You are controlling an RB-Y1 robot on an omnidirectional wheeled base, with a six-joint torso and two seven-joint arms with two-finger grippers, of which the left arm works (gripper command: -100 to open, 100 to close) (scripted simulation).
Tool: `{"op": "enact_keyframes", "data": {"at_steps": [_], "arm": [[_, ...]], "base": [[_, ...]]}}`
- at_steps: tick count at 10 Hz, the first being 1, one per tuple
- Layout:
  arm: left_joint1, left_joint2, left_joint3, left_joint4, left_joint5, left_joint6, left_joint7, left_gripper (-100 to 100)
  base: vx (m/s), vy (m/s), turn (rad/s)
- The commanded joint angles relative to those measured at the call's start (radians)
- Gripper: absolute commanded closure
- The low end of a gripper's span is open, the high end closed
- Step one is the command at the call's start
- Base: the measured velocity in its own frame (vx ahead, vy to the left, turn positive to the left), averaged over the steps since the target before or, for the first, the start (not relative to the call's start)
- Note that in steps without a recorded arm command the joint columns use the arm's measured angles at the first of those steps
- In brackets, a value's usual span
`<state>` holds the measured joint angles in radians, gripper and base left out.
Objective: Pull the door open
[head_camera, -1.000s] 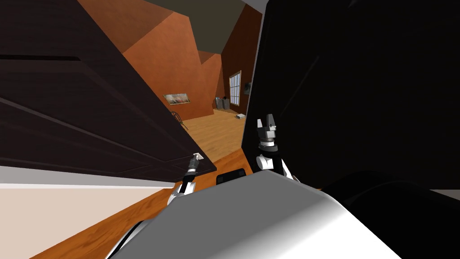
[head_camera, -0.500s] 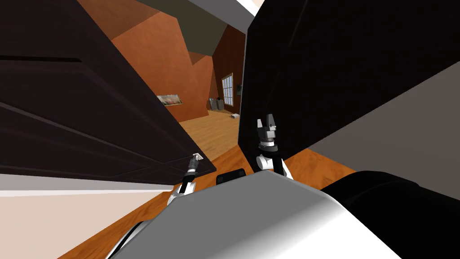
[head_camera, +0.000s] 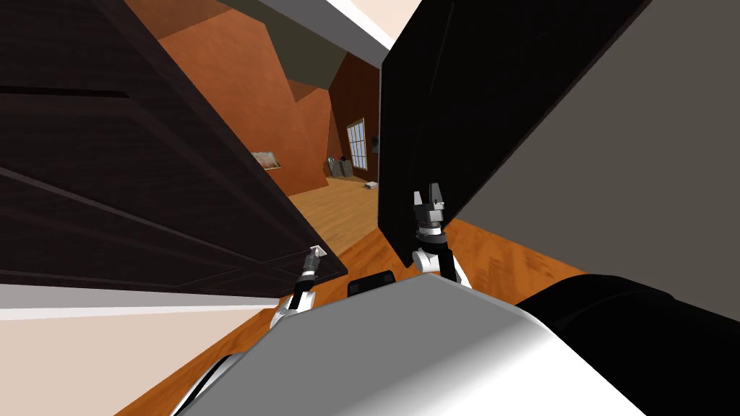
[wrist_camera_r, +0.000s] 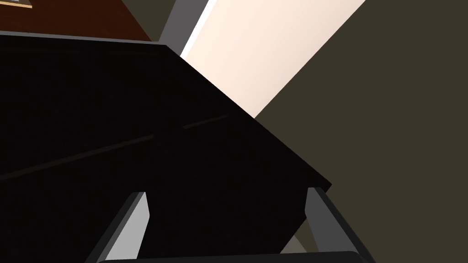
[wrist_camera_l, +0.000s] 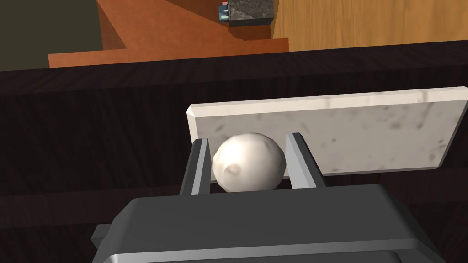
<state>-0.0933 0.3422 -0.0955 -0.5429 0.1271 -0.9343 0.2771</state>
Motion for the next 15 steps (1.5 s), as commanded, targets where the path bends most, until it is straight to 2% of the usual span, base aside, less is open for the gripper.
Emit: {"op": "enact_keyframes", "data": {"at_steps": [1, 2, 5, 9, 12, 13, 15], "arm": [[0.0, 0.0, 0.0, 0.0, 0.0, 0.0, 0.0, 100], [0.003, -0.004, -0.01, -0.007, -0.015, 0.003, 0.005, 100], [0.004, -0.007, -0.021, -0.02, -0.034, 0.004, 0.014, 100], [0.007, -0.014, -0.048, -0.051, -0.083, 0.007, 0.035, 100], [0.008, -0.015, -0.056, -0.059, -0.097, 0.007, 0.041, 100], [0.012, -0.015, -0.051, -0.058, -0.091, 0.012, 0.036, 100], [0.009, -0.016, -0.044, -0.05, -0.086, 0.012, 0.032, 100]], "base": [[-0.096, 0.027, -0.037], [-0.134, -0.01, -0.033], [-0.18, 0.059, -0.036], [-0.206, 0.096, -0.05], [-0.115, 0.071, -0.011], [-0.055, 0.047, -0.023], [-0.172, 0.057, -0.232]]}}
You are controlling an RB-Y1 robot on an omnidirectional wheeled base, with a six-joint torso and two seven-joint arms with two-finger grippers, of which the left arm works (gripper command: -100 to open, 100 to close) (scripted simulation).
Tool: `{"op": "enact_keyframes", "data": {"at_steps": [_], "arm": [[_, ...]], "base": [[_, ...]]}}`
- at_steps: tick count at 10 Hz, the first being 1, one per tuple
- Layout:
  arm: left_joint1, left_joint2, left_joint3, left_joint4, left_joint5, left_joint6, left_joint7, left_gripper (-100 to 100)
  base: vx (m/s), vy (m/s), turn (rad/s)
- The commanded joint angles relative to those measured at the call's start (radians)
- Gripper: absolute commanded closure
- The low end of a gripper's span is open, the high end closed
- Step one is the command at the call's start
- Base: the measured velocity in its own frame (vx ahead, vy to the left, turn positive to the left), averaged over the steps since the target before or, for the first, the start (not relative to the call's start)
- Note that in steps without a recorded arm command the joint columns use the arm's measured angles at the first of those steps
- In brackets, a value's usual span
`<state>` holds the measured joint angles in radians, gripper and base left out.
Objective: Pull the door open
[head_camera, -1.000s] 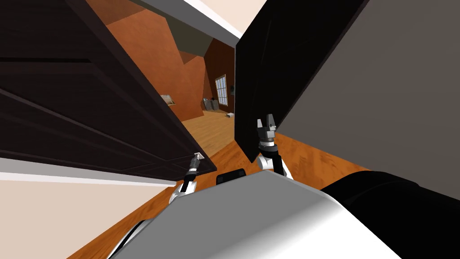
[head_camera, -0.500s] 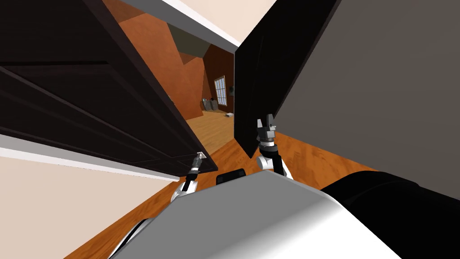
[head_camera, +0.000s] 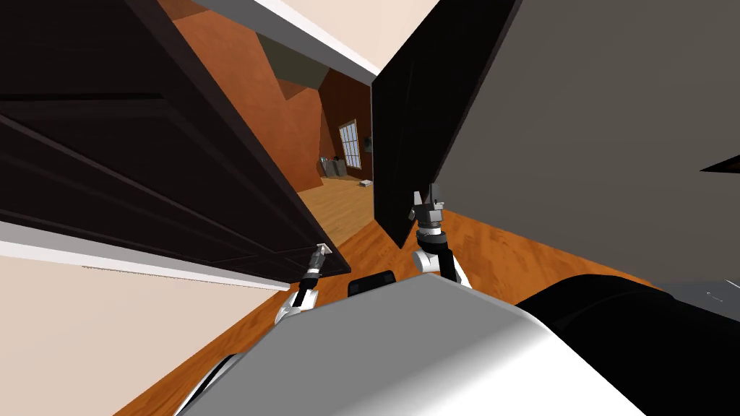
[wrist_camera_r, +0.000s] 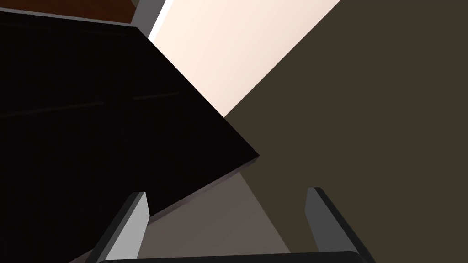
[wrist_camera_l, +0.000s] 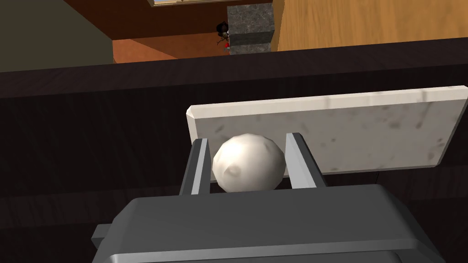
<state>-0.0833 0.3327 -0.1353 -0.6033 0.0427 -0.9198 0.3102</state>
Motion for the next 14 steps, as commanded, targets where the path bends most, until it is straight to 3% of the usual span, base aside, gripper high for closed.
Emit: {"op": "enact_keyframes", "data": {"at_steps": [1, 8, 12, 14], "arm": [[-0.003, -0.006, 0.001, 0.015, 0.002, -0.004, -0.003, 100], [-0.015, 0.0, 0.035, 0.05, 0.028, -0.015, -0.012, 100], [-0.017, 0.002, 0.041, 0.058, 0.033, -0.015, -0.013, 100], [0.001, 0.021, 0.023, 0.06, 0.024, -0.043, 0.011, 100]], "base": [[-0.233, 0.113, -0.253], [-0.22, 0.092, -0.263], [-0.172, 0.074, -0.117], [-0.156, 0.03, -0.106]]}}
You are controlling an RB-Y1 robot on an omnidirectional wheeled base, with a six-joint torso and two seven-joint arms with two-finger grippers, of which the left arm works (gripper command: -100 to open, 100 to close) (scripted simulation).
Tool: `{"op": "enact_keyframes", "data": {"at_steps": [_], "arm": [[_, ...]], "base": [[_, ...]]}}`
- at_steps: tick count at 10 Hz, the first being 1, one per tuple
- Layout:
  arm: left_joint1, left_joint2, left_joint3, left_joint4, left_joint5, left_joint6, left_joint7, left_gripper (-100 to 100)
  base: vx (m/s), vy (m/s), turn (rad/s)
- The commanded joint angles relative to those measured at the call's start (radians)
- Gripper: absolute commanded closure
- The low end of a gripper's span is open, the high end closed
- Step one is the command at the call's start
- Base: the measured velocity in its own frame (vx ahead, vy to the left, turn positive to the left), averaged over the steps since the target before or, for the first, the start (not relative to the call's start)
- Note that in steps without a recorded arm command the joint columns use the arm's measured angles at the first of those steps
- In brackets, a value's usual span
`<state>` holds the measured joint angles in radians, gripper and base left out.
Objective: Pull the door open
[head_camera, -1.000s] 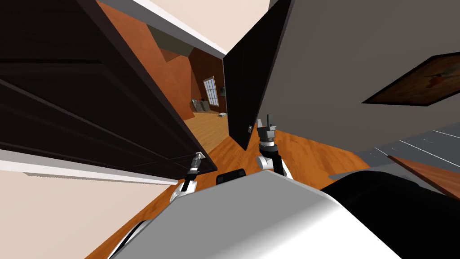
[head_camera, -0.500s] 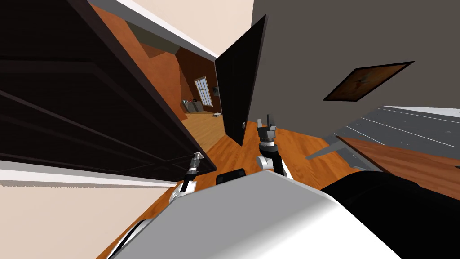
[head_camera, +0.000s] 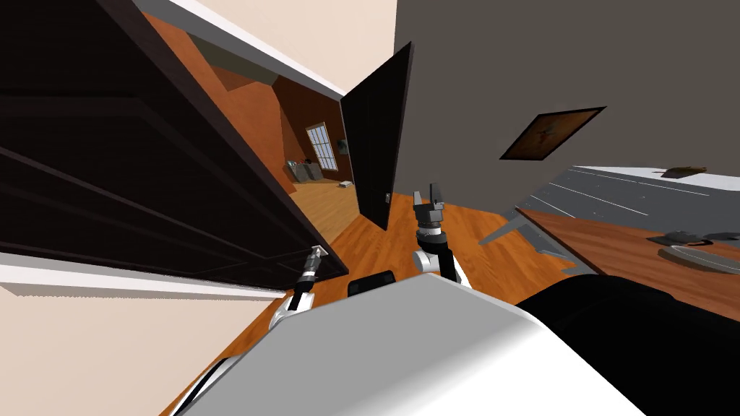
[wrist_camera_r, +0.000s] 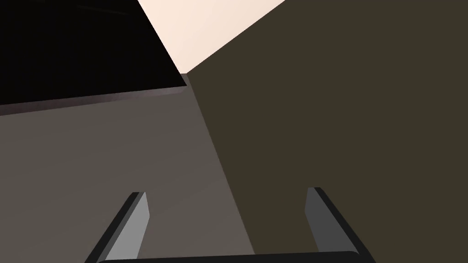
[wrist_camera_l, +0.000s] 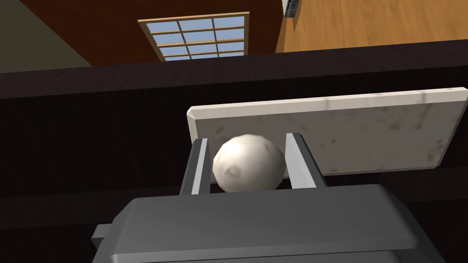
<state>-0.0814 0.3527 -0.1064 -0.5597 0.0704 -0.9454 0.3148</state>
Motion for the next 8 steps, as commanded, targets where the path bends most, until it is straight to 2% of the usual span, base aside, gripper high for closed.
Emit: {"op": "enact_keyframes", "data": {"at_steps": [1, 5, 6, 7, 8], "arm": [[0.008, 0.013, -0.015, 0.017, -0.007, -0.033, 0.019, 100], [0.044, 0.059, -0.05, 0.017, -0.023, -0.096, 0.072, 100], [0.05, 0.066, -0.057, 0.017, -0.026, -0.106, 0.081, 100], [0.036, 0.056, -0.055, 0.038, -0.026, -0.106, 0.073, 100], [0.054, 0.069, -0.068, 0.044, -0.032, -0.139, 0.088, 100]], "base": [[-0.181, 0.04, -0.1], [-0.204, 0.076, -0.118], [-0.188, 0.076, -0.094], [-0.089, 0.025, -0.02], [-0.106, 0.036, -0.079]]}}
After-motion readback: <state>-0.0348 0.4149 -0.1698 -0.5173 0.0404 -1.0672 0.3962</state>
